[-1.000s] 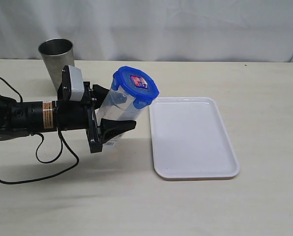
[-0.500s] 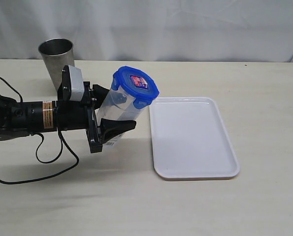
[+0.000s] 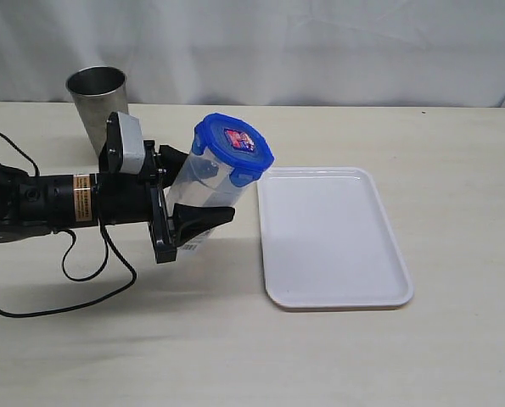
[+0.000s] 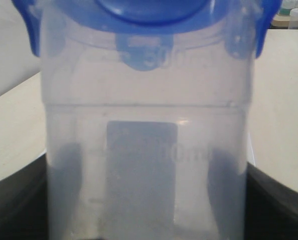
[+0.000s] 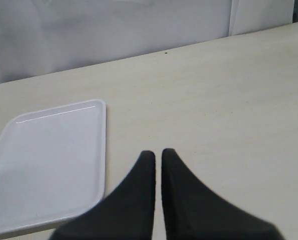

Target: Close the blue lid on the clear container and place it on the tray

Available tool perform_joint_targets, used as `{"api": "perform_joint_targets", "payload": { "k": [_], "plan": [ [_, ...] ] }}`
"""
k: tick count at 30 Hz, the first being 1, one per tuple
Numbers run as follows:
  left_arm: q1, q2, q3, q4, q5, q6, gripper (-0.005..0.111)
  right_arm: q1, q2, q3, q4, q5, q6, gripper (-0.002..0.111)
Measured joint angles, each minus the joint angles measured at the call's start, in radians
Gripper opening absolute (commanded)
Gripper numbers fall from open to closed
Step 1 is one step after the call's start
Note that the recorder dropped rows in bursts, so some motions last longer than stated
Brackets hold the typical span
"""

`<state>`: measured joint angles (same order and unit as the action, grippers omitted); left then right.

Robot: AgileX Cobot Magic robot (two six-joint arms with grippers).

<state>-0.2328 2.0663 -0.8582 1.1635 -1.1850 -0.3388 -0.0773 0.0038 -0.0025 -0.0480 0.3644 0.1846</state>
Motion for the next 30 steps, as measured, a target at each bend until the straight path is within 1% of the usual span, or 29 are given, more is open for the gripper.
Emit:
{"api": "perform_joint_targets", "payload": {
  "k": [8,23,26,30],
  "plan": [
    [0.000,0.000,0.000,-0.002,-0.001,0.000,0.000,0.000,0.000,0.000,0.037,0.002,-0.053,0.005],
    [0.000,0.000,0.000,-0.002,-0.001,0.000,0.000,0.000,0.000,0.000,0.040,0.002,-0.062,0.005],
    [0.000,0.000,0.000,-0.002,-0.001,0.000,0.000,0.000,0.000,0.000,0.040,-0.007,-0.112,0.005],
    [0.000,0.000,0.000,-0.002,-0.001,0.000,0.000,0.000,0.000,0.000,0.040,-0.062,-0.230,0.005]
  ]
}}
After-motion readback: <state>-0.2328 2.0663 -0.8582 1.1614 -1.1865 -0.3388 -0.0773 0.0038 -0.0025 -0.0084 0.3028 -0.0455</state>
